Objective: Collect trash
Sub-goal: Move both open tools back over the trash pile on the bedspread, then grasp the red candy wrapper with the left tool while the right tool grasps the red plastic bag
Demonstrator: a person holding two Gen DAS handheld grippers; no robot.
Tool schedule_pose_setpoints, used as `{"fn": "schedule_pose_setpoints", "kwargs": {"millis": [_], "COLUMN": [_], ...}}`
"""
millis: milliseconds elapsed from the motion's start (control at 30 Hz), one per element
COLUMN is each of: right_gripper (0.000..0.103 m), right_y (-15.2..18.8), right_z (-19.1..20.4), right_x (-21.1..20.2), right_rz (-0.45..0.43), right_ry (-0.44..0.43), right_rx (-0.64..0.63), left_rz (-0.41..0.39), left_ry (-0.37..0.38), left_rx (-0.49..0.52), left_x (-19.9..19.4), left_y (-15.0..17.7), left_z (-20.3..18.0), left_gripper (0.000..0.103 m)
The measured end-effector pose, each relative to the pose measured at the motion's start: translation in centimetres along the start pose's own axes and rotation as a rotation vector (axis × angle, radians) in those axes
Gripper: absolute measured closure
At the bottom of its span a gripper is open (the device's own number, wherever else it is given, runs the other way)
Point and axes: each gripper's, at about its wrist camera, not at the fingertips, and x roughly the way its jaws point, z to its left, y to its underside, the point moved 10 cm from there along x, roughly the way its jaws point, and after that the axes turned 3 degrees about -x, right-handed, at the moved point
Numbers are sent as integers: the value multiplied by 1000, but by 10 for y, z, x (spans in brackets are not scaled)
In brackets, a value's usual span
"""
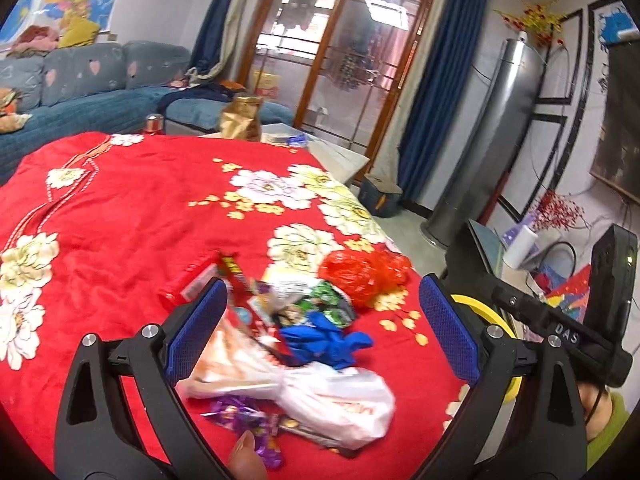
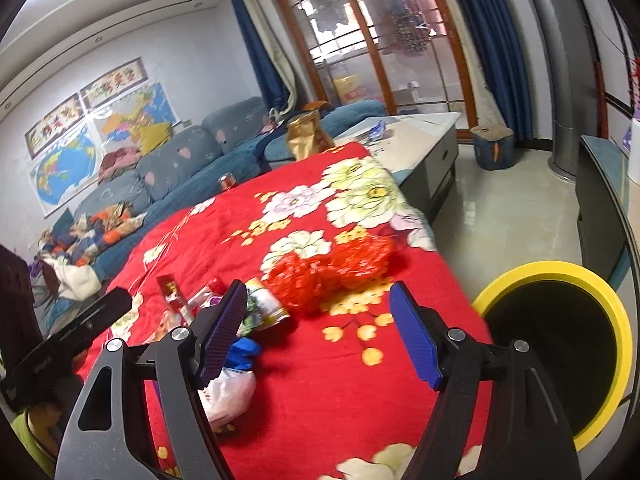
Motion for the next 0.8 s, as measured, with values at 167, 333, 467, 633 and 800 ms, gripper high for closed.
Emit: {"fn": "schedule_pose_setpoints", "kwargs": {"millis": [167, 333, 467, 633, 800], "right_gripper": [32, 32, 32, 32, 32], "right_y": [1, 1, 1, 0, -1], "right_z": [19, 37, 45, 44, 36], "right_x": [12, 30, 47, 77, 103], "right_rz": [23, 45, 69, 115, 155], "right_ry": [-21, -30, -28, 0, 32], "right_rx": [-35, -71, -95, -105, -100], "left_rz": [-9, 7, 23, 52, 106], "left_ry": [-38, -83, -89, -69, -58], "left_rx": [-30, -70, -82, -93, -108], "left_x": [-4, -1, 2, 12, 30], "left_y": [-5, -7, -11, -16, -14], "left_z": [24, 49, 57, 57, 59], "left_gripper": [15, 15, 22, 34, 47]}}
